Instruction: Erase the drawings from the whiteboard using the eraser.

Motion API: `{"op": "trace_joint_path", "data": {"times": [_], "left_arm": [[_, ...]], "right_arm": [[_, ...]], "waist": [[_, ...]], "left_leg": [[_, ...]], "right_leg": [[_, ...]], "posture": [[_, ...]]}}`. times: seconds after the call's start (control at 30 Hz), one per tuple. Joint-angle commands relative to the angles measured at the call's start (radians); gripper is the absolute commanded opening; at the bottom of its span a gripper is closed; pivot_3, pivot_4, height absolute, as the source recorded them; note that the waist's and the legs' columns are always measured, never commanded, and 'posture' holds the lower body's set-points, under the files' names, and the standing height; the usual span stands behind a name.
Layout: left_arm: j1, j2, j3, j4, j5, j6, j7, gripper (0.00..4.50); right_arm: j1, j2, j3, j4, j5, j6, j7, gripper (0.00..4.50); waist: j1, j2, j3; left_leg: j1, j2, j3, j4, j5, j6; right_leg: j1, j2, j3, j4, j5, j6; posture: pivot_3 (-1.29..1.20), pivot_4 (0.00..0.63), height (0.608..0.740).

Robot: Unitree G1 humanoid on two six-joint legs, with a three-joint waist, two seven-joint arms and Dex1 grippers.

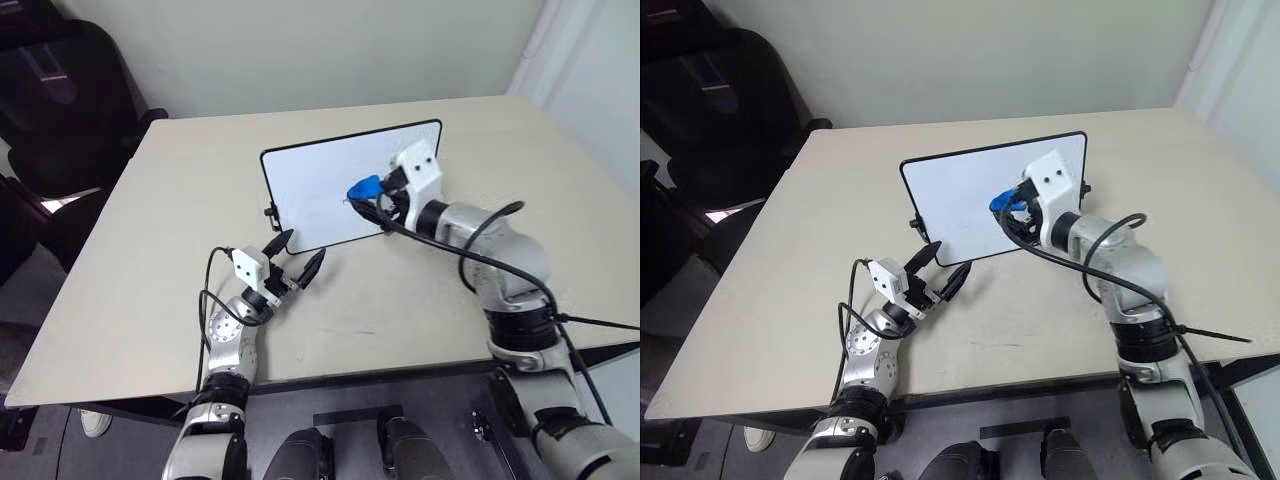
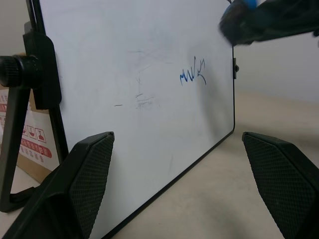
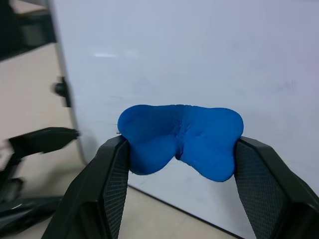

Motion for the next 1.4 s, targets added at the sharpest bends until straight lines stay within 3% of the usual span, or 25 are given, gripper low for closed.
{"op": "trace_joint_path", "data": {"times": [0.03, 0.3, 1.0, 1.4], "left_arm": [[0.010, -0.002, -0.002, 0.028, -0.007, -0.012, -0.008, 4.50], [0.015, 0.021, 0.007, 0.008, -0.017, -0.008, -0.001, 4.50], [0.070, 0.002, -0.008, -0.041, -0.007, -0.013, 0.027, 4.50], [0.044, 0.003, -0.006, -0.001, -0.005, -0.020, 0.029, 4.50]], "right_arm": [[-0.059, 0.042, -0.008, 0.054, -0.053, -0.088, -0.086, 3.08], [-0.111, 0.083, -0.030, 0.196, -0.088, -0.119, -0.158, 3.08], [-0.189, 0.119, 0.072, 0.392, -0.172, 0.039, -0.147, 3.08], [-0.323, 0.128, 0.006, 0.415, -0.137, 0.048, -0.143, 3.08]], "waist": [[-0.001, 0.000, 0.000], [-0.004, -0.001, 0.000], [-0.032, -0.005, 0.002], [-0.031, -0.005, 0.002]], "left_leg": [[0.000, 0.000, 0.000, 0.000, 0.000, 0.000], [-0.001, 0.000, 0.000, -0.001, 0.001, -0.001], [-0.003, 0.000, 0.001, 0.003, 0.002, -0.004], [-0.007, 0.000, 0.001, 0.004, 0.003, -0.003]], "right_leg": [[-0.001, 0.000, 0.000, 0.000, 0.000, 0.000], [-0.003, 0.000, -0.001, 0.000, 0.002, -0.002], [-0.006, 0.001, -0.001, 0.000, 0.002, 0.002], [-0.010, 0.001, 0.000, 0.000, 0.006, -0.001]], "posture": [[0.00, 0.150, 0.726], [0.00, 0.150, 0.726], [0.00, 0.150, 0.726], [0.00, 0.150, 0.726]]}}
